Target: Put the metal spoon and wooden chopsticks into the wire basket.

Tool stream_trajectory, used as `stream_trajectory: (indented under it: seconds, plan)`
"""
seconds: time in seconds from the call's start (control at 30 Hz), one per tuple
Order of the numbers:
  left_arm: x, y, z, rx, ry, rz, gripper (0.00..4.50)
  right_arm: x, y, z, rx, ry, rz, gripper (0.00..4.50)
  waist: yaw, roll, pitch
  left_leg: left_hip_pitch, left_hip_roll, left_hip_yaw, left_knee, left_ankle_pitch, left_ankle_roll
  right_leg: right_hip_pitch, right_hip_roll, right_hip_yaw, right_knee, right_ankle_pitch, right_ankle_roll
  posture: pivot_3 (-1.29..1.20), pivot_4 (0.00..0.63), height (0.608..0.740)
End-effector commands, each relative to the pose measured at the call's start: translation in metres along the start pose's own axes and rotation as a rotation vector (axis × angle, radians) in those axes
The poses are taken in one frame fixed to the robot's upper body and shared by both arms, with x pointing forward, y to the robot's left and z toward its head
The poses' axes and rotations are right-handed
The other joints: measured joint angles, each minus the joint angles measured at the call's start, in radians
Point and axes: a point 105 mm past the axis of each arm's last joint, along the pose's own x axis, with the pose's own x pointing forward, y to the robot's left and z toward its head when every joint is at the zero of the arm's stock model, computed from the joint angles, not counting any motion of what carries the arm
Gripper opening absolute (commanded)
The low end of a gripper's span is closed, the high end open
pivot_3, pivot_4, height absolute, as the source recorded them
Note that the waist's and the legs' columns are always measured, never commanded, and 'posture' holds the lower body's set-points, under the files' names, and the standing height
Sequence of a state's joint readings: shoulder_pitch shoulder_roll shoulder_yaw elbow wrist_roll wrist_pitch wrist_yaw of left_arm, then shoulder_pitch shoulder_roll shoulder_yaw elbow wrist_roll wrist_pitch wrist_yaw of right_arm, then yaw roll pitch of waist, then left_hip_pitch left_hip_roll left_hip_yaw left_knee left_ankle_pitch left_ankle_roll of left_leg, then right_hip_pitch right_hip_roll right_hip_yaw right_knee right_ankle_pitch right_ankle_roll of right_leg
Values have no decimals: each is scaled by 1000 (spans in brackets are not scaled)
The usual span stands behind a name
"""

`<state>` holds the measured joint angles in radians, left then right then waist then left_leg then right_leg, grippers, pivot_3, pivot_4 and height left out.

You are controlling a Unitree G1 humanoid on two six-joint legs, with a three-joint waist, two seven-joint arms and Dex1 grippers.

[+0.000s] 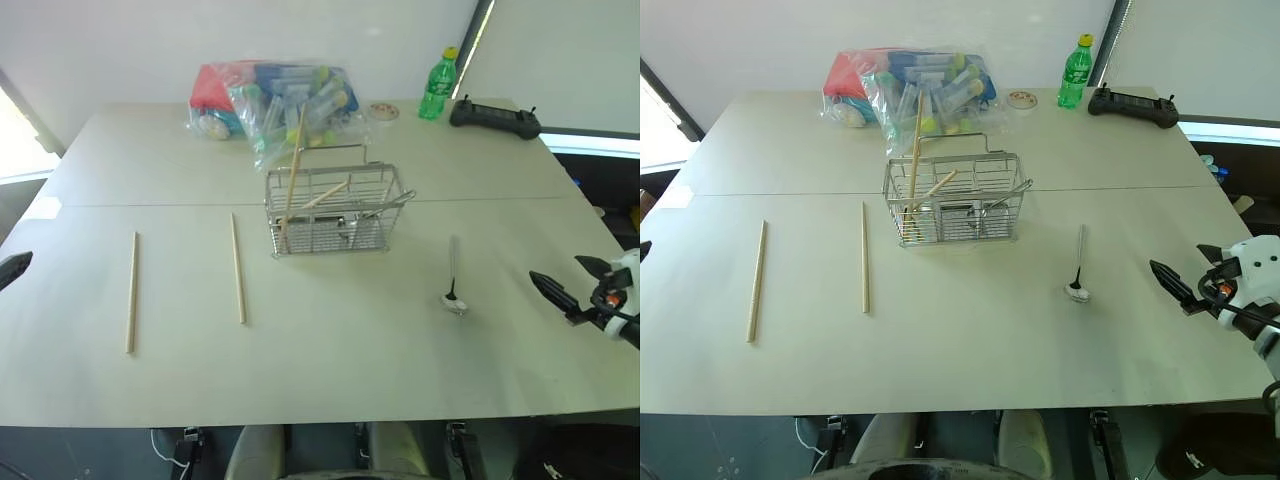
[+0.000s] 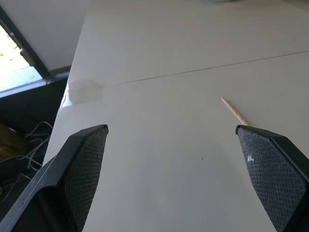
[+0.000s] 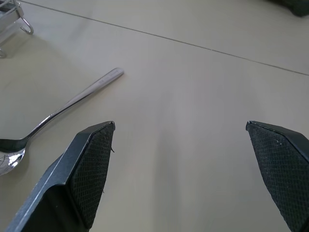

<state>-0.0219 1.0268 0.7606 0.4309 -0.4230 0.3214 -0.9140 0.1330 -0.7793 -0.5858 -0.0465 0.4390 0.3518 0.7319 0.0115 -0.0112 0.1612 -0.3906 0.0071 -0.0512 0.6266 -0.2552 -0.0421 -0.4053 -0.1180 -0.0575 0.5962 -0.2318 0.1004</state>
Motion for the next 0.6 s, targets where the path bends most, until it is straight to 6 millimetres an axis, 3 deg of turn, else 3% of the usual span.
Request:
stream_trajectory:
  seconds: [0.03,0.6]
  plan:
    - [-3,6,15,55,-27,14,4474,-3,-3,18,-30,-58,-12,4500,0,0,0,0,0,0,0,0,0,0,0,0,0,0,0,0,150,701]
    - [4,3,19,44,-33,-6,4474,-5,-6,14,-35,-50,-41,4500,0,-1,0,0,0,0,1,0,0,0,0,0,1,0,0,0,150,701]
